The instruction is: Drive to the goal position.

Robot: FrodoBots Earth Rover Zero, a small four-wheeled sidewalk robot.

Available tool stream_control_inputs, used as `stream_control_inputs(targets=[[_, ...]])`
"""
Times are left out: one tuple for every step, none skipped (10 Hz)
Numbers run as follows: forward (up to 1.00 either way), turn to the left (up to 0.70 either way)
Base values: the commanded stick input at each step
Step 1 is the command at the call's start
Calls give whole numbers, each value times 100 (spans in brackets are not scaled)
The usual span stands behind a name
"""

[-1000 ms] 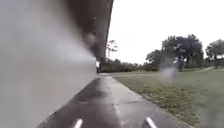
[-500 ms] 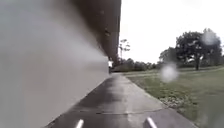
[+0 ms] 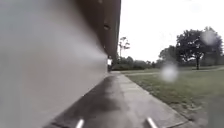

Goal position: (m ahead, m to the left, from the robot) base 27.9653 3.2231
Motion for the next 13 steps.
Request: stream_control_inputs(targets=[[85, -4], [85, -16], [85, -32], [85, -20], [85, -5], [85, 0], [85, 0], [85, 0], [85, 0], [85, 0], [85, 0], [85, 0], [85, 0]])
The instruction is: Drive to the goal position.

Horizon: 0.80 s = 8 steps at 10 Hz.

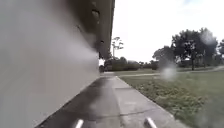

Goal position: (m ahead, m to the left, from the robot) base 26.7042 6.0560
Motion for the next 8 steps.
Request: stream_control_inputs(targets=[[85, 0], [85, 0], [85, 0], [85, 0], [85, 0], [85, 0], [85, 0], [85, 0]])
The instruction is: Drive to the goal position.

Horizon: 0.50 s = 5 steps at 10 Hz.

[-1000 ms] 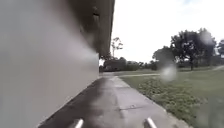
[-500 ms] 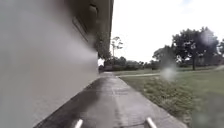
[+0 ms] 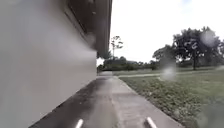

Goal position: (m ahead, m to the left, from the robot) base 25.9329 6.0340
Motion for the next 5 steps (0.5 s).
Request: stream_control_inputs(targets=[[85, 0], [85, 0], [85, 0], [85, 0], [85, 0]])
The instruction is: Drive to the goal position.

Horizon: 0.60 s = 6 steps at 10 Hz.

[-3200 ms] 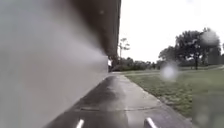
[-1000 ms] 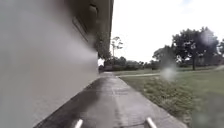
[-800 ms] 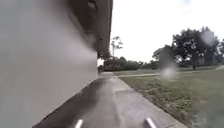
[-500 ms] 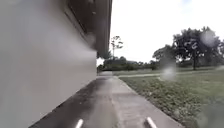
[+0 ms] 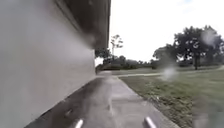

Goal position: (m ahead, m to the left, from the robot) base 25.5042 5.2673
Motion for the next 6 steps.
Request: stream_control_inputs(targets=[[85, 0], [85, 0], [85, 3], [85, 29], [85, 32], [85, 20]])
